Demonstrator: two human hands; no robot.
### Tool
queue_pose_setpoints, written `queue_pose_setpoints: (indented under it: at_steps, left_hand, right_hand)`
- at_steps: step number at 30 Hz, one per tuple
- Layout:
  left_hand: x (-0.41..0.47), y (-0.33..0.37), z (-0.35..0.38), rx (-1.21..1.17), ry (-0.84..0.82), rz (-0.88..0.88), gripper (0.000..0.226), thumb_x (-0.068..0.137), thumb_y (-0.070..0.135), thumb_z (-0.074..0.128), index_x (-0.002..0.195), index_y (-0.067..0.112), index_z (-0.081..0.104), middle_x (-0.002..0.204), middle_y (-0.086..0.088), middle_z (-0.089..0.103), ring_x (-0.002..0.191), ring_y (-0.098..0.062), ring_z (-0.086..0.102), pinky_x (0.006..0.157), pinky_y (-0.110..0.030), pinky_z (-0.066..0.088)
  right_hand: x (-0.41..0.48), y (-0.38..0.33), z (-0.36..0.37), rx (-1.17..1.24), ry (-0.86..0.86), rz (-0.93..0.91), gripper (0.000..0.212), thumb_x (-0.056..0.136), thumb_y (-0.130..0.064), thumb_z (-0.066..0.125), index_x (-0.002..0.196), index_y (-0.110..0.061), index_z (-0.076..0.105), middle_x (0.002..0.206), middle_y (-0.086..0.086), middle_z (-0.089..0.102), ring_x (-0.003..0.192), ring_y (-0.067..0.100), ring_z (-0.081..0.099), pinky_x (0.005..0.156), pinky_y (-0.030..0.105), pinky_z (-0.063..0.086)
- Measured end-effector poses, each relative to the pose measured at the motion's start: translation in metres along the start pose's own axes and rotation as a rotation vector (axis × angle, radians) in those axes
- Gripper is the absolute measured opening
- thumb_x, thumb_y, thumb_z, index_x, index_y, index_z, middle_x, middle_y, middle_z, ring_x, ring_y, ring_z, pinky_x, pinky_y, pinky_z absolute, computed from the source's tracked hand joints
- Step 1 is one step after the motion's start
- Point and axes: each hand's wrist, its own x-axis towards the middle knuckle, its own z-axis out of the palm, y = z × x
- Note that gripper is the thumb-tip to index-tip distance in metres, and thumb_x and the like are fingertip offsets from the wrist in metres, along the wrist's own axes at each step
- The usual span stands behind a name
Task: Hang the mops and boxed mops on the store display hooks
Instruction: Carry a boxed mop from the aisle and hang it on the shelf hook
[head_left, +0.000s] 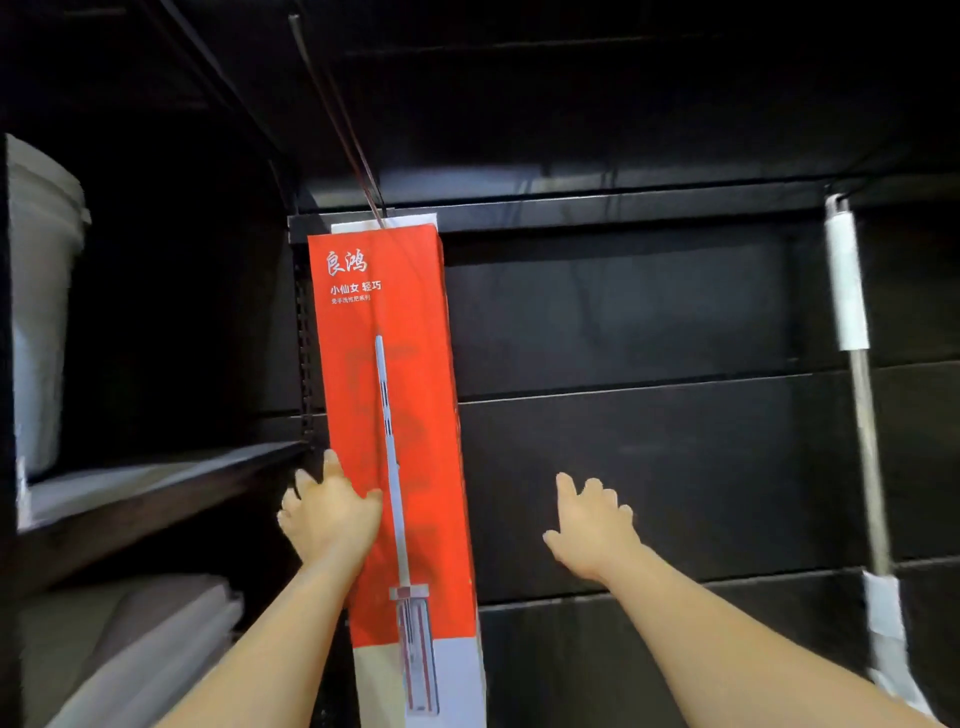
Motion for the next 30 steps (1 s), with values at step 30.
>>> queue_pose_setpoints:
  at_steps: [30]
  left_hand:
    - [-0.664, 0.042, 0.11, 0.323, -1.247, 1.116, 0.079, 0.09, 0.07, 0.036, 0.148, 0.016, 0.032, 0.15, -0.011, 0.04, 0.139, -0.033, 0.035, 0.113, -0.044, 0.03]
  right_hand:
    - [-0.659, 0.342, 0.063, -0.067, -0.598, 1.188, 0.081, 0.089, -0.06, 0.051, 0.15, -0.016, 0.02, 0.145, 0.017, 0.038, 0.131, 0.037, 0.04, 0.105, 0.05, 0.038]
